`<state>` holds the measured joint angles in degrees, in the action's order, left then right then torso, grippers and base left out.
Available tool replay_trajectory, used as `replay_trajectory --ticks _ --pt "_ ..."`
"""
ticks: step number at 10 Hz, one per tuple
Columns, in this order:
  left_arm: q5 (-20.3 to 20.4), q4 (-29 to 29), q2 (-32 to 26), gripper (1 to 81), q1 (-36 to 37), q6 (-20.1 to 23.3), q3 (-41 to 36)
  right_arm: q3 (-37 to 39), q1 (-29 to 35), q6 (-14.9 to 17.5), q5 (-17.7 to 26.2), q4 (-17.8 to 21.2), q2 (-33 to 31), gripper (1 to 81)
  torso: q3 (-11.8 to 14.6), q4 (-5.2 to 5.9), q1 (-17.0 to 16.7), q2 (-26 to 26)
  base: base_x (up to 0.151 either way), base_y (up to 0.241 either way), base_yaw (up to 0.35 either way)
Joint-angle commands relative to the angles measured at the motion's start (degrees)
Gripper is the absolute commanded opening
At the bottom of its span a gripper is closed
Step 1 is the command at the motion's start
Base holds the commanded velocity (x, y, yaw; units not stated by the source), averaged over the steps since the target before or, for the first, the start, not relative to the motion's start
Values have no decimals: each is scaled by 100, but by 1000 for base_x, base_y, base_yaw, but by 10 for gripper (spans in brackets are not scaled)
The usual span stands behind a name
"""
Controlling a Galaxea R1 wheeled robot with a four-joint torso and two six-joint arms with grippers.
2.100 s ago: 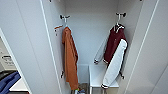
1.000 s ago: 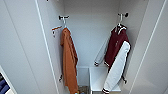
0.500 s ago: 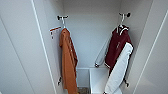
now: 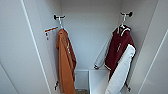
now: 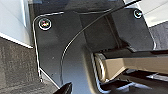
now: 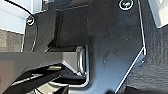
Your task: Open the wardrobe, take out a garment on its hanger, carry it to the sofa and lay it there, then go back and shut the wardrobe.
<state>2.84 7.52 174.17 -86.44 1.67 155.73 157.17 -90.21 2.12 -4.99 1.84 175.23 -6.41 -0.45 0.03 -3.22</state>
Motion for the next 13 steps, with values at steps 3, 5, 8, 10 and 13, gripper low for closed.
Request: replay_trajectory --ticks 3,5,8,10,13 --pt "-302 30 22 811 246 35 -34 -4 191 25 314 -52 -29 811 0 0 0 0 87 -75 0" --pt "-302 21 22 811 246 35 -34 5 191 25 314 -52 -29 811 0 0 -2 0 87 -33 0" --pt "-302 12 13 811 246 44 -34 -4 192 34 314 -52 -29 811 0 0 -3 -2 86 0 0" --pt "-302 21 22 811 246 35 -35 5 191 34 314 -52 -29 811 0 0 -3 -2 84 0 0" --pt "-310 30 22 811 246 35 -34 14 191 34 314 -52 -38 811 0 0 -3 -2 83 0 0"
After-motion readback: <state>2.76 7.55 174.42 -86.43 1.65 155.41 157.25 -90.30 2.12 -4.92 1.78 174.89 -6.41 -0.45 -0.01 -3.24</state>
